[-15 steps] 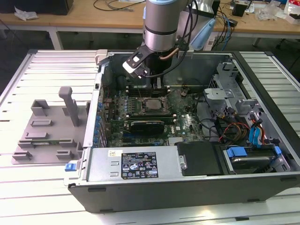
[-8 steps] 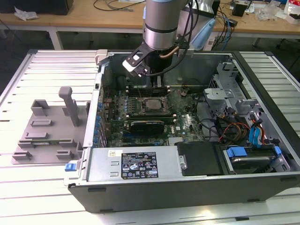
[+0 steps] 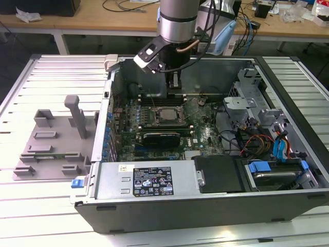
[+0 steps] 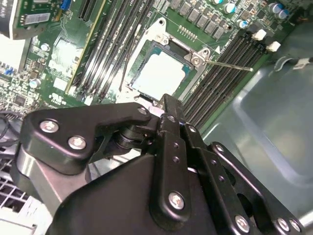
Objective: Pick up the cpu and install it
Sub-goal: 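Close the cpu cover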
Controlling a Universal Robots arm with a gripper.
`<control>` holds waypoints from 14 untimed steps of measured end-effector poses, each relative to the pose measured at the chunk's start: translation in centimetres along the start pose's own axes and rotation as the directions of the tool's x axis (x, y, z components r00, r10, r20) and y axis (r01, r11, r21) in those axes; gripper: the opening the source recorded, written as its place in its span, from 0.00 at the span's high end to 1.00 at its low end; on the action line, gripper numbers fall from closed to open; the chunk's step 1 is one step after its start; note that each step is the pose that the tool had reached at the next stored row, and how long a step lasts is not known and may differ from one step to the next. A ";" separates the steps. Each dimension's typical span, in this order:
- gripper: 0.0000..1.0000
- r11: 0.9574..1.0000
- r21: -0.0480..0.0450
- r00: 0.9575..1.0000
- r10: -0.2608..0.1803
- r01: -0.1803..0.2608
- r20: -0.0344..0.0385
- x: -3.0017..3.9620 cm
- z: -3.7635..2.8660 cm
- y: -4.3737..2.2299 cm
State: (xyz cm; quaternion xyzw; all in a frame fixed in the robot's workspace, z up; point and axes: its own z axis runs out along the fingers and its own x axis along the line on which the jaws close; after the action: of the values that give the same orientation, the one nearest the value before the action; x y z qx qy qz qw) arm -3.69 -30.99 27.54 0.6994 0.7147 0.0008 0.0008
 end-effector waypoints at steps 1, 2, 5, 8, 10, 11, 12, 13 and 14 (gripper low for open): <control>0.89 1.000 0.000 1.000 0.000 0.000 0.000 0.00 -0.30 0.00; 0.89 1.000 0.000 1.000 0.000 0.000 0.000 0.00 -0.71 0.00; 0.89 1.000 0.000 1.000 0.000 0.000 0.000 0.00 -2.03 0.01; 0.89 1.000 0.000 1.000 0.000 0.000 0.000 0.00 -2.06 0.00; 0.89 1.000 0.000 1.000 0.000 0.000 0.000 -0.01 -2.07 0.09; 0.89 1.000 0.000 1.000 0.000 0.000 0.000 -0.01 -2.07 0.15; 0.89 1.000 0.000 1.000 0.000 0.000 0.000 -0.01 -2.06 0.29; 0.89 1.000 0.000 1.000 0.000 0.000 0.000 -0.01 -2.06 0.47; 0.89 1.000 0.000 1.000 0.000 0.000 0.000 -0.01 -2.06 0.66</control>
State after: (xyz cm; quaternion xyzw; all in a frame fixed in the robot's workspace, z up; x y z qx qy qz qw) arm -3.03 -30.99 29.60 0.6994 0.7147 0.0008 0.0008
